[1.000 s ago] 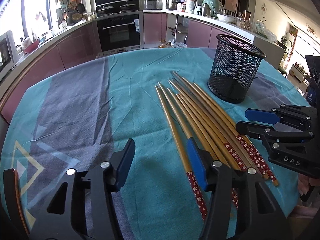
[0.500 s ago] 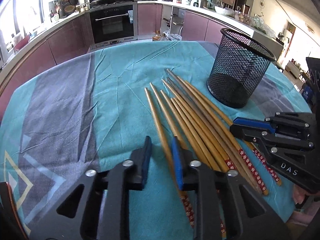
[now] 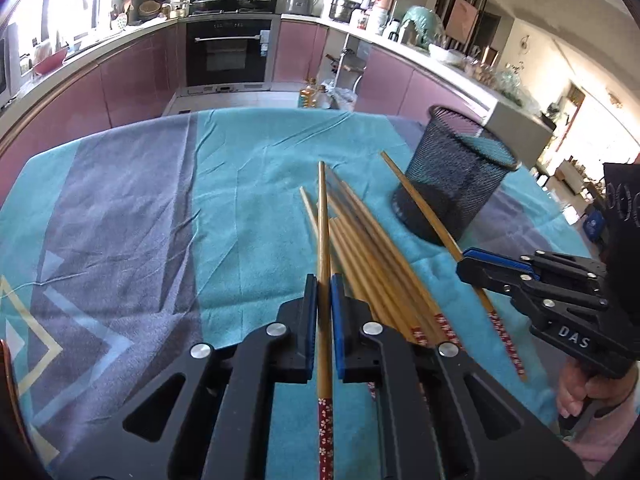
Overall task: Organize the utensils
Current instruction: 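Grasp one chopstick from the pile with the right gripper while the left gripper grasps another, then lift the chopsticks upright and lower them into the black mesh holder with both grippers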
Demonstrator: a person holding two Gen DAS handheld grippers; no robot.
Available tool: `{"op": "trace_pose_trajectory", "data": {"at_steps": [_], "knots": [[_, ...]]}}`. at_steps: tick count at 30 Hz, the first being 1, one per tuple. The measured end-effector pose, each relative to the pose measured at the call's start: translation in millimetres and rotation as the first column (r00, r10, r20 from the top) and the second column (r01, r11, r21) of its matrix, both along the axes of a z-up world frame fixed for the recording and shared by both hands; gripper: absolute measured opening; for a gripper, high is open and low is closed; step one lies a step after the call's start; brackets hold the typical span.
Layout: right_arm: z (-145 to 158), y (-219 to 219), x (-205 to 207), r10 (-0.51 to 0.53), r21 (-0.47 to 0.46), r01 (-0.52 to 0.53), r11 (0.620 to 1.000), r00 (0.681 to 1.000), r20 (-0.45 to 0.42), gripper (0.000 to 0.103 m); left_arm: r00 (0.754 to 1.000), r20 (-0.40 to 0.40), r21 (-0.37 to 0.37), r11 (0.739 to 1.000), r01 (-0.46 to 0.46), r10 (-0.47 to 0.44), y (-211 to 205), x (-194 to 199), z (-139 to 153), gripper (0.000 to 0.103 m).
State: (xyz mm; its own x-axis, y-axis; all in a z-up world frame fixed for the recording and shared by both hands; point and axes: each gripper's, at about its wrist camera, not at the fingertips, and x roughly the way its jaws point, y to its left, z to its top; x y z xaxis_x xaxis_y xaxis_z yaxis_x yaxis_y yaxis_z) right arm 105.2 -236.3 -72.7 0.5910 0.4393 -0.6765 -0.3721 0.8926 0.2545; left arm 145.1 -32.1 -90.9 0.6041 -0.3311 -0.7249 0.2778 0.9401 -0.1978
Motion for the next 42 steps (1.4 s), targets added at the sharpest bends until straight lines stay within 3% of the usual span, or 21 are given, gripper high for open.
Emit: {"op": "trace_pose_trajectory", "data": {"at_steps": [16,25,37,42], "knots": [[67.1,-29.0,-20.5,-0.018,0.107,-0.006,0.994,0.977,0.213,0.006,0.972,0.201,-0.178,0.971,0.158,-0.121,6.4,-31.2,103.2,0.008],[104.5,-51.5,-1.1,-0.096,0.148,0.049,0.988,0.939,0.331,0.006,0.955,0.271,-0.237,0.953,0.186,-0.119,-8.8,-9.1,145.3,0.007],[131.1,-59.6,46.1,-0.182,0.181,0.113,0.977,0.885,0.428,0.006,0.927,0.353,-0.233,0.947,0.221,-0.129,-44.1,32.7,179.7,0.007],[120.9,-57.5,63.5,-0.192,0.156,0.137,0.978,0.886,0.423,0.006,0.936,0.318,-0.184,0.959,0.215,-0.149,-64.9,49.7,166.5,0.007]]}}
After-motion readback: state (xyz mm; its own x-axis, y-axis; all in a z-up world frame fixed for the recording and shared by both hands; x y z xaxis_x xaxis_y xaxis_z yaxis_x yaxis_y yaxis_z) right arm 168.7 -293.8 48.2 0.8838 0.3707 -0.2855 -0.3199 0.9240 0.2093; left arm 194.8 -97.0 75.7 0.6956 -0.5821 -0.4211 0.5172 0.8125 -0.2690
